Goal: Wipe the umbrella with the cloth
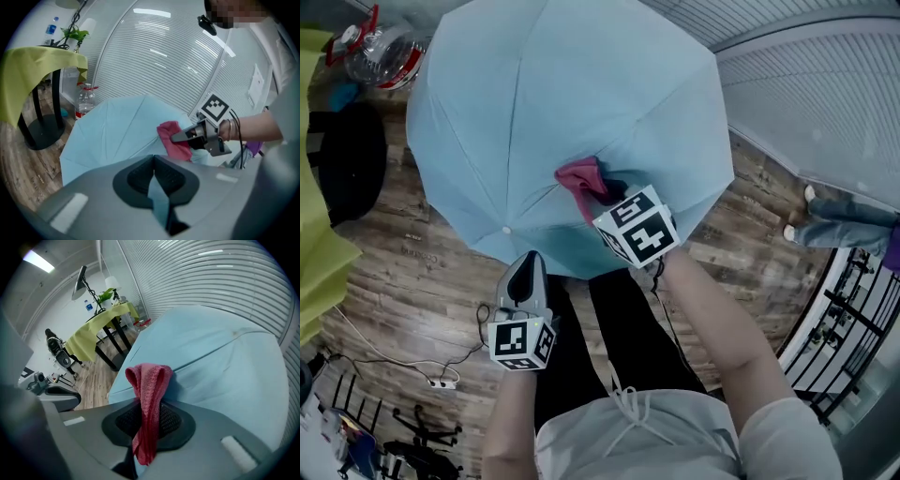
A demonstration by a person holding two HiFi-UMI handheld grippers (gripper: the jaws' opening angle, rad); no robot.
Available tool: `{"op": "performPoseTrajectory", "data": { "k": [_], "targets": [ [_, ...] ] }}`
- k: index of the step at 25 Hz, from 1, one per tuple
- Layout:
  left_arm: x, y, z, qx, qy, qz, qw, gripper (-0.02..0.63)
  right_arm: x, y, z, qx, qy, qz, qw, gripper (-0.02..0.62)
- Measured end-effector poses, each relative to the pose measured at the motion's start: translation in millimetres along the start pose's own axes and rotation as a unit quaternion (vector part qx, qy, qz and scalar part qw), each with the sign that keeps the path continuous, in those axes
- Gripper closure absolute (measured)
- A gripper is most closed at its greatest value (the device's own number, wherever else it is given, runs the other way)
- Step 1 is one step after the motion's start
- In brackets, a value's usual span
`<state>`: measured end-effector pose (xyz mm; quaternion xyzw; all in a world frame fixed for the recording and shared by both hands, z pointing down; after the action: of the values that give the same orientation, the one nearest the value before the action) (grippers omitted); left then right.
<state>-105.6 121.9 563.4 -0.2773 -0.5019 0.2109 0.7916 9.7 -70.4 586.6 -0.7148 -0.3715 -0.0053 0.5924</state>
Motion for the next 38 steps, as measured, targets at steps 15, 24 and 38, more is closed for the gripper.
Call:
{"op": "performPoseTrajectory", "data": {
  "k": [15,24,38],
  "targets": [
    [-25.5,-76.8,-89.7,0.006,-0.034,0.015,0.9993,0.600,-12.3,83.9,-110.7,-0.007,-0.002,-0.027,1.000,0.538],
    [-46.4,-97.1,-121.9,0.018,-0.052,0.023,0.9982,0.600,-16.9,99.0,-168.4,0.026,-0.024,-0.018,0.999,0.538],
    [-48.9,-130.9,-121.6,-0.002,-0.047,0.037,0.9982,0.600,-19.3,87.9,-267.3,0.126,-0.043,0.013,0.991,0.538]
  ]
}}
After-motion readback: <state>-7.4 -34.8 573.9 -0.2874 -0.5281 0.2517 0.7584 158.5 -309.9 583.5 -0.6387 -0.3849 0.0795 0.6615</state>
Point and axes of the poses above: the fingertips, and each gripper's own axes: y backward along the fingers, z to its left, x out of its underside, the point moved 8 cm from there along y, backward along the fingers, and after that the axes turned 3 degrees about -x, right-handed, at the moved point
